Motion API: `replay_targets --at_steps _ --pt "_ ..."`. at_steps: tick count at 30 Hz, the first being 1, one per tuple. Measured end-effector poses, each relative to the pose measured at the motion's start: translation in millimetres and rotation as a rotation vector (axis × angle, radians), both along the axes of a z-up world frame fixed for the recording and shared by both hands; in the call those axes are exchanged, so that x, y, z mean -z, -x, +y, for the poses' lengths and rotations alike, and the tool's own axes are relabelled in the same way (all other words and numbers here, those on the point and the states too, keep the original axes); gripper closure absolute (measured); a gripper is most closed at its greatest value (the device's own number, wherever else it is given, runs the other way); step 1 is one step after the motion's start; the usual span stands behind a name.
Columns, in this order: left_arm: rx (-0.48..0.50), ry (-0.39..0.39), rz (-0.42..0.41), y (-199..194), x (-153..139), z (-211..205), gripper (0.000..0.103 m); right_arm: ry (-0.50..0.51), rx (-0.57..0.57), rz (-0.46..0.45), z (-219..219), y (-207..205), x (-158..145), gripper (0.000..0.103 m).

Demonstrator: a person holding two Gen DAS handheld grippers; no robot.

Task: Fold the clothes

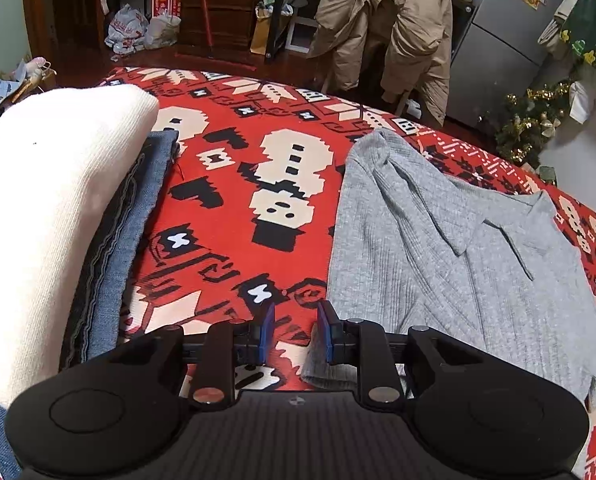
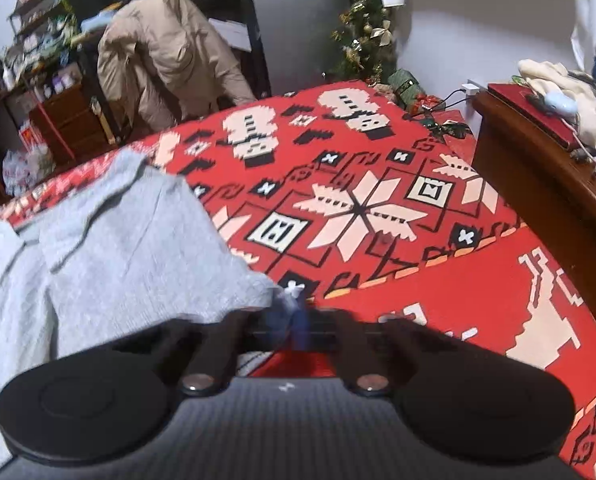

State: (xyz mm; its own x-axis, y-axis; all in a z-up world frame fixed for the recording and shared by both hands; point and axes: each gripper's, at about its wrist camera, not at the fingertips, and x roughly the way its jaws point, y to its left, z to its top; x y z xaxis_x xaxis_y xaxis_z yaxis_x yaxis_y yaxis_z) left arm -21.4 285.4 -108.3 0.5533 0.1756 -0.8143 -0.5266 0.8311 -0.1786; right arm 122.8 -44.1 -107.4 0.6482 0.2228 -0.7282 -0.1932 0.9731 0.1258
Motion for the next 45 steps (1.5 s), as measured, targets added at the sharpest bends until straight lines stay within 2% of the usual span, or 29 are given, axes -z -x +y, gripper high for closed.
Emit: replay_targets --at_steps 6,8,11,12,13,17,20,21,25,27,33,38,40,45 --pt "0.038 0.079 -0.003 2.6 1.1 -0.1 0.080 0.054 0.120 -0.124 -7.9 1.4 -14.1 0.102" --pt "0.056 0.077 0.014 0.5 3.3 -3.5 0.080 0.038 0.133 -0.121 -11.8 -0.9 -13.7 0.102" --pt "0.072 0.011 0.051 -3.7 8.2 -11.6 0.083 0.031 0.126 -0.106 -10.3 -3.6 -10.5 0.101" --pt "0.081 -0.008 0.052 -4.7 8.6 -14.2 0.098 0.031 0.124 -0.104 -9.2 -4.3 -9.5 0.101" --pt "0.090 -0.027 0.052 -5.6 9.0 -16.8 0.101 0.031 0.124 -0.102 -8.8 -4.7 -9.0 0.100" --pt "0.078 -0.133 0.044 -3.6 1.8 -21.3 0.102 0.028 0.131 -0.099 -7.7 -5.4 -8.6 0.096" --pt "-0.003 -0.260 0.024 4.2 -13.9 -9.1 0.102 0.022 0.146 -0.107 -9.9 -3.3 -10.3 0.095" --pt "-0.036 -0.281 0.020 7.8 -17.3 -2.1 0.102 0.021 0.153 -0.109 -10.9 -3.4 -10.6 0.095" --pt "-0.128 -0.256 0.014 17.0 -18.6 20.3 0.101 0.018 0.178 -0.113 -12.8 -5.0 -10.0 0.095" --pt "-0.133 -0.228 0.017 15.2 -14.7 23.0 0.101 0.025 0.183 -0.120 -11.9 -4.4 -9.9 0.092" --pt "-0.112 -0.280 0.038 8.9 -10.0 12.9 0.097 0.002 0.170 -0.137 -7.6 -1.2 -14.4 0.092" --pt "-0.143 -0.217 0.031 10.0 -4.4 21.4 0.097 -0.032 0.134 -0.129 -0.1 0.1 -14.2 0.090" --pt "-0.155 -0.198 0.034 10.8 -1.8 24.7 0.097 -0.034 0.117 -0.126 4.3 1.5 -12.7 0.083" --pt "-0.181 -0.140 0.011 14.7 -0.2 31.5 0.093 -0.048 0.092 -0.125 11.2 4.6 -11.4 0.083"
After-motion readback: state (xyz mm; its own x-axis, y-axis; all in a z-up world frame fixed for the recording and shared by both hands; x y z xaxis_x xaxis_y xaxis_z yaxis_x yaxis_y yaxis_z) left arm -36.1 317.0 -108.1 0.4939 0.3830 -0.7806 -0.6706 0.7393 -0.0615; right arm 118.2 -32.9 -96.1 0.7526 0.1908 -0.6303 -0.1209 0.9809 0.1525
